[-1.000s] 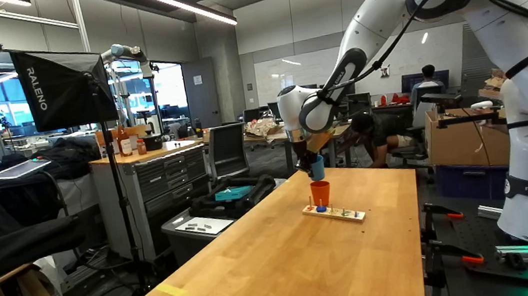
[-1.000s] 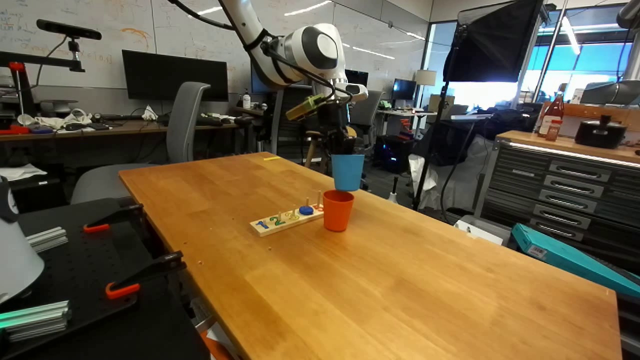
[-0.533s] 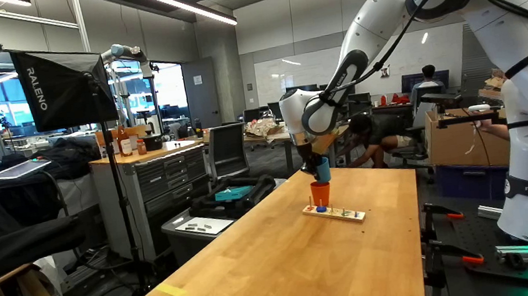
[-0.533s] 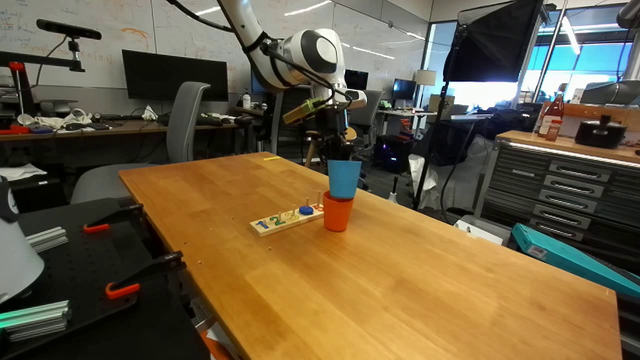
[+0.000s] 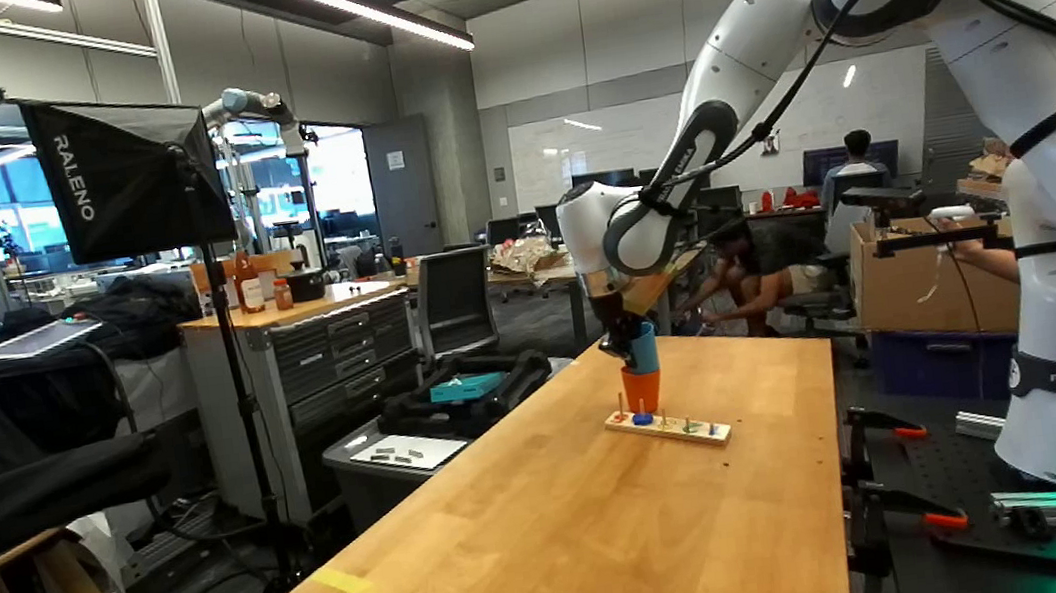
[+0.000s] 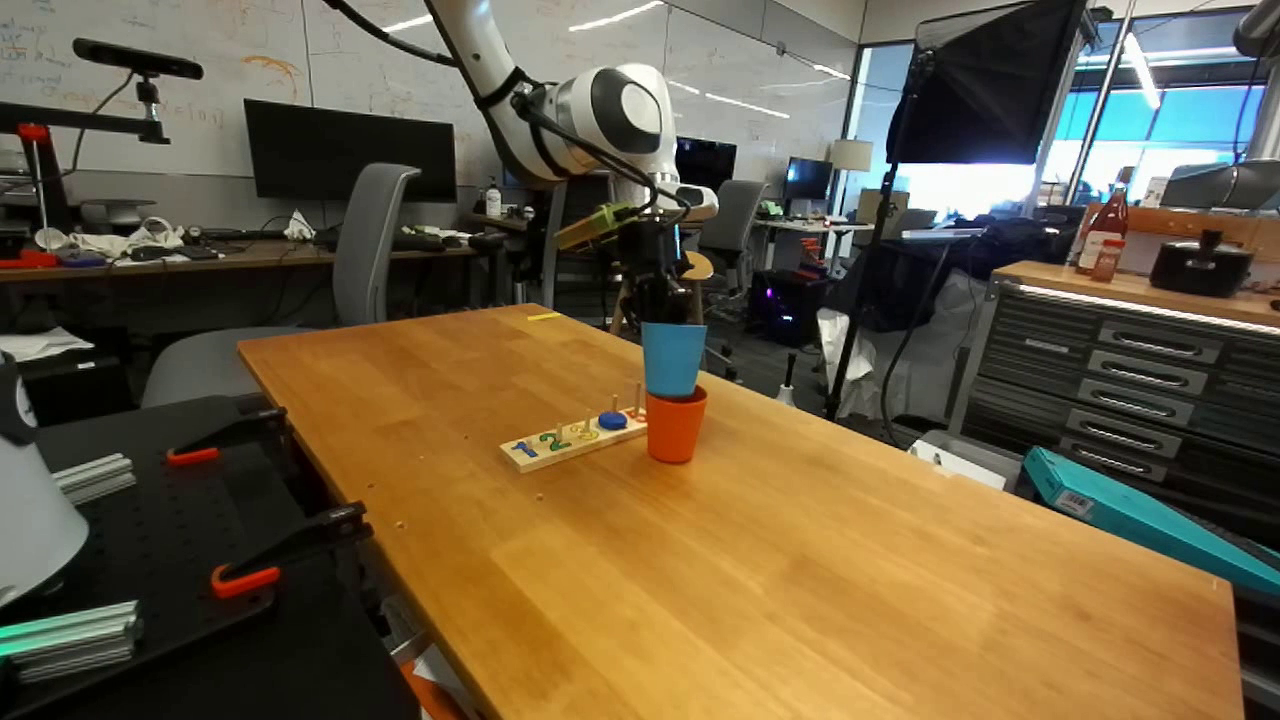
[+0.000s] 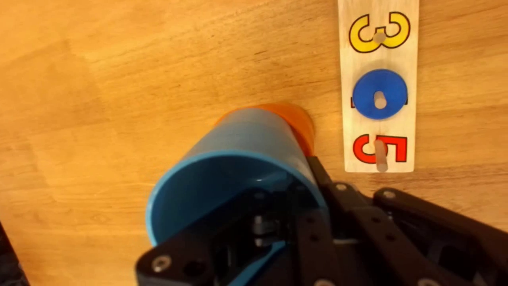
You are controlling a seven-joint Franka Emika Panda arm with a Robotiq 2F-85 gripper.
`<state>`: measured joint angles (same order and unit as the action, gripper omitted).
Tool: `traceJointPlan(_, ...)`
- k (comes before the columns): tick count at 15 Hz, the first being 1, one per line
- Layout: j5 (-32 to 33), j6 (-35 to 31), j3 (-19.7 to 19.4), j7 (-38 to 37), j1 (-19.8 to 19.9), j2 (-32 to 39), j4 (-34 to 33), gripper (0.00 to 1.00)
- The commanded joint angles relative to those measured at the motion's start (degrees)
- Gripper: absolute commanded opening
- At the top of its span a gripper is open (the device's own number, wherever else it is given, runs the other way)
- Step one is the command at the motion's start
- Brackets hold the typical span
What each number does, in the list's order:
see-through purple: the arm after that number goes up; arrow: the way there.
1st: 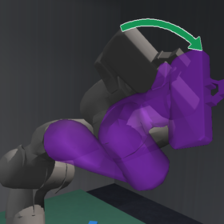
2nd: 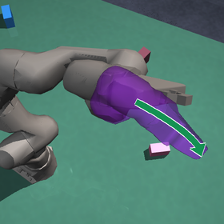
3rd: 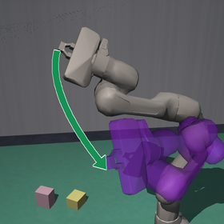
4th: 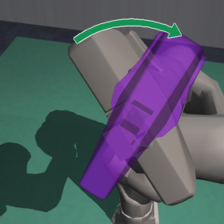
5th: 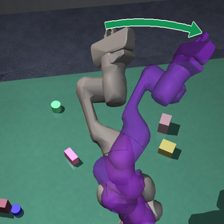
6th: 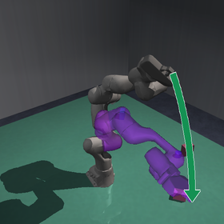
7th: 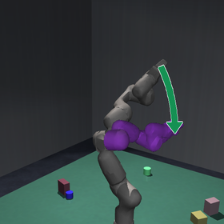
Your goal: Put the light blue cup inside the orange cup
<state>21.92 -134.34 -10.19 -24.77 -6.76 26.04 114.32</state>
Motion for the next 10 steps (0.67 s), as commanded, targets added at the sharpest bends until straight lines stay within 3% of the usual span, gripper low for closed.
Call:
traceJointPlan(1, -1.75, -0.57, 1.00, 1.47, 1.22, 0.36, -1.21, 0.32)
traceJointPlan(3, -2.13, -0.82, 0.98, 1.60, 1.32, 0.49, -1.42, 0.35)
traceJointPlan(10, -5.79, 1.05, 2.24, 5.37, 3.03, -0.77, -2.54, 0.86)
